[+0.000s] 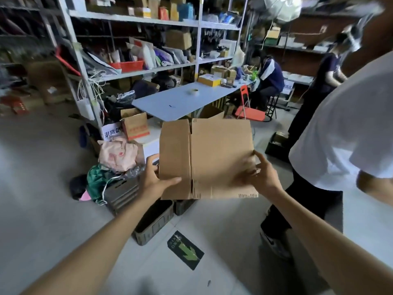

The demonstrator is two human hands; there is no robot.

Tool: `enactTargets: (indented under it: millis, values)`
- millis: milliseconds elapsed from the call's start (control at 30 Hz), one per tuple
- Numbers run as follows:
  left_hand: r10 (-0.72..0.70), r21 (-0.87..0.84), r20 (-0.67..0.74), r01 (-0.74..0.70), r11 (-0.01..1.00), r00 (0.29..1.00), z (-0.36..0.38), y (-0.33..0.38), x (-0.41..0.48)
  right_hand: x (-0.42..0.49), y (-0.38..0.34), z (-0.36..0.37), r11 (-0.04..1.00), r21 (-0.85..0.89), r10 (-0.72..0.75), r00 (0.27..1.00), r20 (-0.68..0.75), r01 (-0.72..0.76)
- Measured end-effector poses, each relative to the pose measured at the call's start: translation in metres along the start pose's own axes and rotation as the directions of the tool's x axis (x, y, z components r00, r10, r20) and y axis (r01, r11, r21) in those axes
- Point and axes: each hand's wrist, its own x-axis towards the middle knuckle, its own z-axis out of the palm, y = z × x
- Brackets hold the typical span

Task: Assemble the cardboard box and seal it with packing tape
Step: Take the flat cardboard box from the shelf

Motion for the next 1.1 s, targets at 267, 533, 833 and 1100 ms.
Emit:
enactTargets:
  millis: [267, 533, 833, 1100]
  values:
    - [0.01, -0.036, 0.107, -0.006, 0.999, 0.994, 0.058, 0.0, 0.183, 0.163, -0.008, 0.018, 0.998, -0.006, 0.055, 0.995, -0.078, -0.056]
    - [0.003, 0.016, 0.199, -0.006, 1.0, 0.98, 0.152, 0.016, 0.35, 0.324, 0.02, 0.011, 0.994, 0.005, 0.107, 0.979, -0.175, -0.108]
    - [-0.041, 0.011, 0.154, 0.04, 0.999, 0.987, 0.28, 0.028, 0.514, 0.549, 0.051, -0.027, 0.983, -0.172, 0.055, 0.995, -0.078, -0.068]
    - [-0.089, 0.053, 0.071, 0.085, 0.995, 0.994, 0.366, 0.028, 0.663, 0.746, 0.073, -0.028, 0.991, -0.134, 0.031, 0.999, 0.019, -0.028]
